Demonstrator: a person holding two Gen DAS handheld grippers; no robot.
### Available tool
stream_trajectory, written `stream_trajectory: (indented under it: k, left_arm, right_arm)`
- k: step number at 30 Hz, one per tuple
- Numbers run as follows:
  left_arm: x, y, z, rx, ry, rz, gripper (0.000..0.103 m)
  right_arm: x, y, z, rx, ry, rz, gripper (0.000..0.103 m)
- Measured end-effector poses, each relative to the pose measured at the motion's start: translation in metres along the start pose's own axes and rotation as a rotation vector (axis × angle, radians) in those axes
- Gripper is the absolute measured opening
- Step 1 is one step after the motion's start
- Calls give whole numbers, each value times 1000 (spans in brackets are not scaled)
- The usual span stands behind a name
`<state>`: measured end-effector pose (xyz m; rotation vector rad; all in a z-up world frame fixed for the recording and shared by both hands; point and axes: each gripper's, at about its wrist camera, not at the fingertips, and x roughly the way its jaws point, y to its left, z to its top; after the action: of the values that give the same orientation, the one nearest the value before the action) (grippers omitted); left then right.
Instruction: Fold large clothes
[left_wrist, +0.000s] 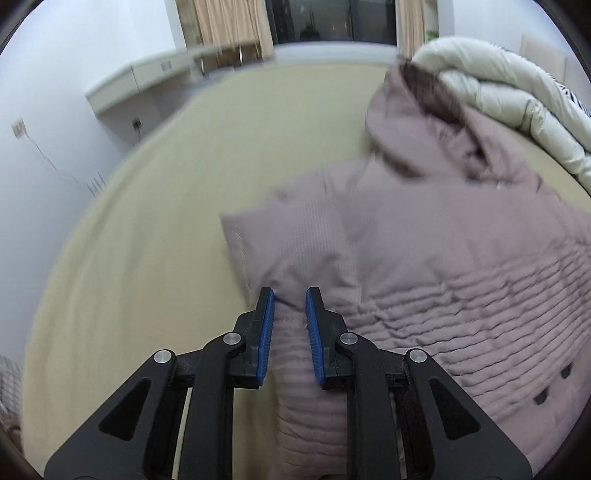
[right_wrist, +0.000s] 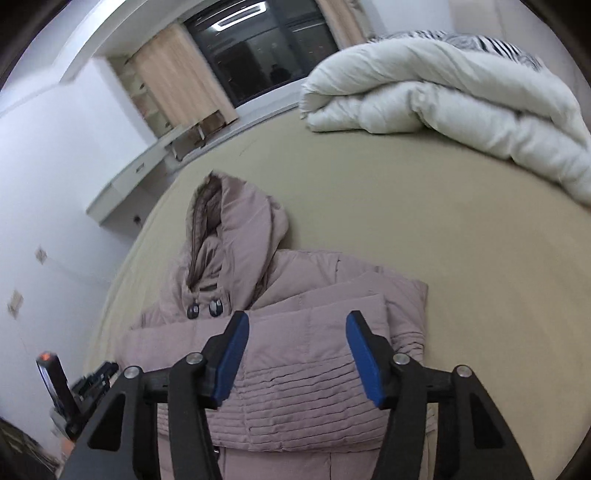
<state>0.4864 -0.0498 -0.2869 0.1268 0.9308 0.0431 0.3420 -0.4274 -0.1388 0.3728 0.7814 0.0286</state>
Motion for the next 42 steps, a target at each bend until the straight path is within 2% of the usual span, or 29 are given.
stream_trajectory:
  k: [1,4,6,7,9,11,12,14,16,17,18,23,26,30,31,32,33,34,35,42]
  left_arm:
    - [3,0,-4,4,0,3,18]
    - [-6,-2,0,40,-1,13,18]
    - [-19,3,8,26,-16,7,18]
    - [-26,6,11,10,-44,5,18]
    - [-40,12,26,-19,-87,-6,18]
    - [-40,14,49,-54,-73,-74,18]
    - [-37,11,67,-74,-62,-115,19]
    - [-26,-3,100,-85,-41,-151,21]
    - [-13,-29,136,-44,-26,-190,37]
    - [-8,-40,149,-30,-33,-194,64]
    - [0,-56,165,-14,-42,-187,77]
    - [40,-130,227,85,-21,-125,77]
    - [69,-161,256,57,21,-108,77]
    - [99,-179,261,57,36,-79,77]
    - [103,-177,258,42,34,-73,76]
    - [109,-174,260,24,33,-72,70]
    - [113,-171,261,8,42,-84,56]
    - [119,-169,262,-9,55,-98,49]
    - [121,-166,263,-20,67,-108,36]
    - [105,-157,263,-36,15,-138,13]
  right_arm:
    - [12,8,-5,-41,24,-18,53]
    - [71,6,-39,-91,176,-94,54]
    - [71,11,-50,-173,139,-122,57]
    - [67,12,-50,-175,144,-118,60]
    - [53,7,-37,-113,123,-61,61]
    - [37,4,-15,-78,47,-23,63]
    - [32,6,-2,-81,14,-14,69]
    - [32,9,22,-84,-14,3,71]
    - [38,13,40,-77,-11,14,71]
    - [43,14,48,-79,-7,22,71]
    - [51,17,53,-82,-4,26,71]
    - [93,14,65,-74,39,6,71]
    - [117,11,74,-65,64,13,71]
    - [139,16,85,-66,75,45,71]
    - [143,18,88,-66,75,50,71]
    - [148,21,91,-62,74,62,71]
    - [152,25,93,-58,70,69,71]
    - [158,28,96,-57,70,78,71]
    - [163,33,99,-62,70,81,71]
    - [204,80,131,-126,68,53,71]
